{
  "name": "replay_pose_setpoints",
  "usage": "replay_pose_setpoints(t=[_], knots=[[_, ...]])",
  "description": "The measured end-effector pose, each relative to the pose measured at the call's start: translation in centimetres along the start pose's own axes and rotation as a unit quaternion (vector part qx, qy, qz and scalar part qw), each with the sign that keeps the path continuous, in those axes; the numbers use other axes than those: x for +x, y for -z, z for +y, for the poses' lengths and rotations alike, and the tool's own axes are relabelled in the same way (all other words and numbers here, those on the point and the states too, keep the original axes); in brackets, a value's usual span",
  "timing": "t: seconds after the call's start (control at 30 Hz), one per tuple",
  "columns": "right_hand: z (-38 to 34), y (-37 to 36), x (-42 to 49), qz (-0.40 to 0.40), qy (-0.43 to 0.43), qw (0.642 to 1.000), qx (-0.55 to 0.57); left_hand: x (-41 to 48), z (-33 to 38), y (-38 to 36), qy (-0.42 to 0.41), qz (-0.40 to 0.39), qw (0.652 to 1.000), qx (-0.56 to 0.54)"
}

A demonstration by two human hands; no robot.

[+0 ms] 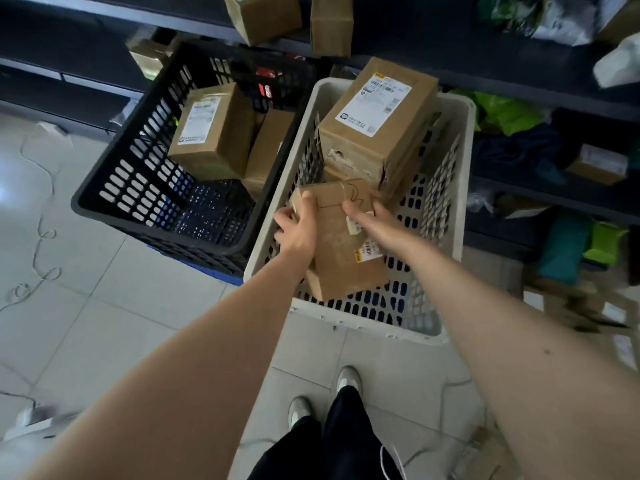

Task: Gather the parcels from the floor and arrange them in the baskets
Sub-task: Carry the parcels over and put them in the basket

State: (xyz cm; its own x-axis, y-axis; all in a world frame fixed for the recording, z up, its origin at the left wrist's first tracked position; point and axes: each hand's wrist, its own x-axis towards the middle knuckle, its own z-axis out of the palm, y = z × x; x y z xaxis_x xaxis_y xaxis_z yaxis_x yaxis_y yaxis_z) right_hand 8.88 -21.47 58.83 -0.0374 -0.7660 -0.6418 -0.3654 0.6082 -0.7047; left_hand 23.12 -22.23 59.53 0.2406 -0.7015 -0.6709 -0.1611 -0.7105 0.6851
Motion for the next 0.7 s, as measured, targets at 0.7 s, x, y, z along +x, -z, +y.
replay_pose_setpoints(t=[0.7], knots=[[-1.8, 2.1, 7.0, -0.164, -0.042, 0.985, -0.043, 2.6, -3.0, -1.6, 0.085, -0.115, 0.962, -0.232]])
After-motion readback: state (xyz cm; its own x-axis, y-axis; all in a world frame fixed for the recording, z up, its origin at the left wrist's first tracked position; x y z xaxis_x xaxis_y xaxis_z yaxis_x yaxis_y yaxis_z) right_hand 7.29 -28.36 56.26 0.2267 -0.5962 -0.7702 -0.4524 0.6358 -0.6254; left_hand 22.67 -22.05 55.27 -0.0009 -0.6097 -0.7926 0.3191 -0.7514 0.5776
